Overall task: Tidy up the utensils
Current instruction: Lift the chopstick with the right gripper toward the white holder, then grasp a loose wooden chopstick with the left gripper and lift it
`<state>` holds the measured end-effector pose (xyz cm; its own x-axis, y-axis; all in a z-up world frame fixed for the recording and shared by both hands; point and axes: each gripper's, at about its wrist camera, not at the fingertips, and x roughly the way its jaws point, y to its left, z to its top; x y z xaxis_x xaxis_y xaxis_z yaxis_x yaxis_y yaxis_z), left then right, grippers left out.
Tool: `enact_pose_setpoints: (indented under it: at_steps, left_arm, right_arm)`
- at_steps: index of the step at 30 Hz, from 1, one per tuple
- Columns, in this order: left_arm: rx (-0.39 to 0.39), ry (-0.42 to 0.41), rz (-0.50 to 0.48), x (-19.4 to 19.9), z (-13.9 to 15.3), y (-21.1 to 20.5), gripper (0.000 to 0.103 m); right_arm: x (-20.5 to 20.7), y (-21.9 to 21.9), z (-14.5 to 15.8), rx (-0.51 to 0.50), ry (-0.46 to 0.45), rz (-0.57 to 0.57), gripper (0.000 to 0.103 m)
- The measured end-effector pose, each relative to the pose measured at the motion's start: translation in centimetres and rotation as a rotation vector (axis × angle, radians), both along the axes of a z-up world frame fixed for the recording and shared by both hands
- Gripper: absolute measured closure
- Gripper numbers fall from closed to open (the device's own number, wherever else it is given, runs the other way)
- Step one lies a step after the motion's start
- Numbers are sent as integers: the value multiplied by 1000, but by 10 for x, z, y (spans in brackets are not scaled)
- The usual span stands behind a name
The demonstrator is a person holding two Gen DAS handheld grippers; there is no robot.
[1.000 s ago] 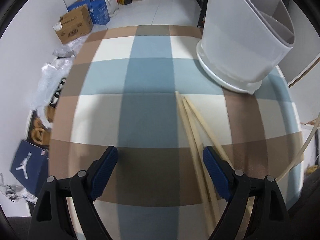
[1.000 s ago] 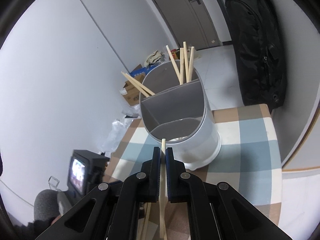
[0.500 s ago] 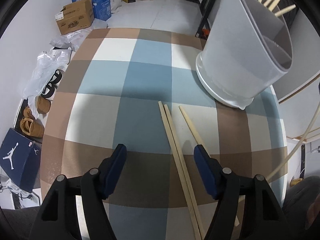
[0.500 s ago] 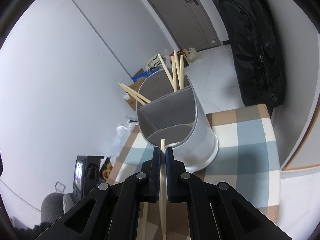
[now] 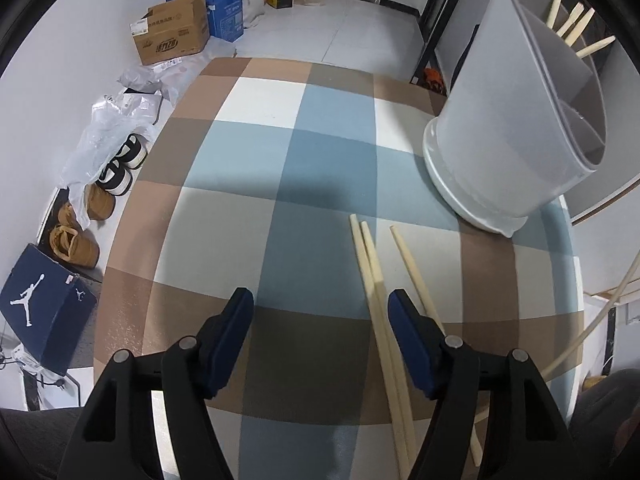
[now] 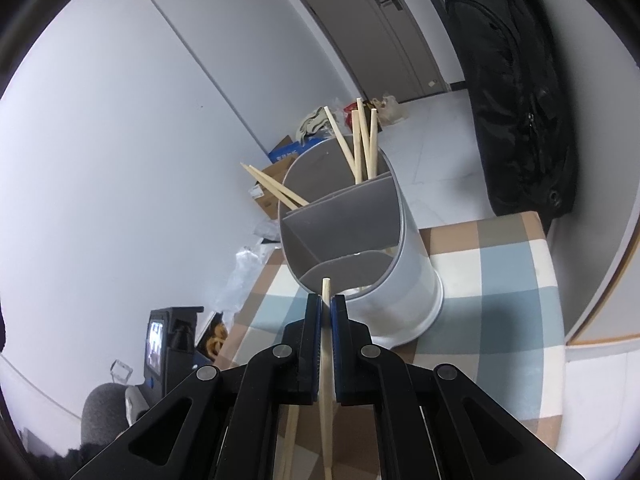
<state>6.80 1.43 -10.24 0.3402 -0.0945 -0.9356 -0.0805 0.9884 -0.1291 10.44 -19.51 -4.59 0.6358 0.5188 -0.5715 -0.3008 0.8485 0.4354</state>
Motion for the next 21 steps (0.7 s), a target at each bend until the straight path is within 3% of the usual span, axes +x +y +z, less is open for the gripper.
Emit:
enact_pose_setpoints:
  at_steps: [8, 12, 17, 19, 21]
  left_arm:
    - [57, 8, -27, 1, -3, -4, 37]
    - [122, 15, -26, 6, -5, -3, 40]
    - [116, 15, -26, 12, -7, -2, 40]
    - [115, 13, -29, 15, -7, -3, 43]
    - [113, 5, -34, 17, -6, -4, 52]
  right_arm:
    - [0, 3, 0, -4, -2, 5, 99]
    - [1, 3, 0, -5, -1, 4, 99]
    - [1, 2, 1, 2, 5, 3, 99]
    - [1, 2, 1, 2, 7, 4, 99]
    - [0, 3, 1, 1, 6, 7, 99]
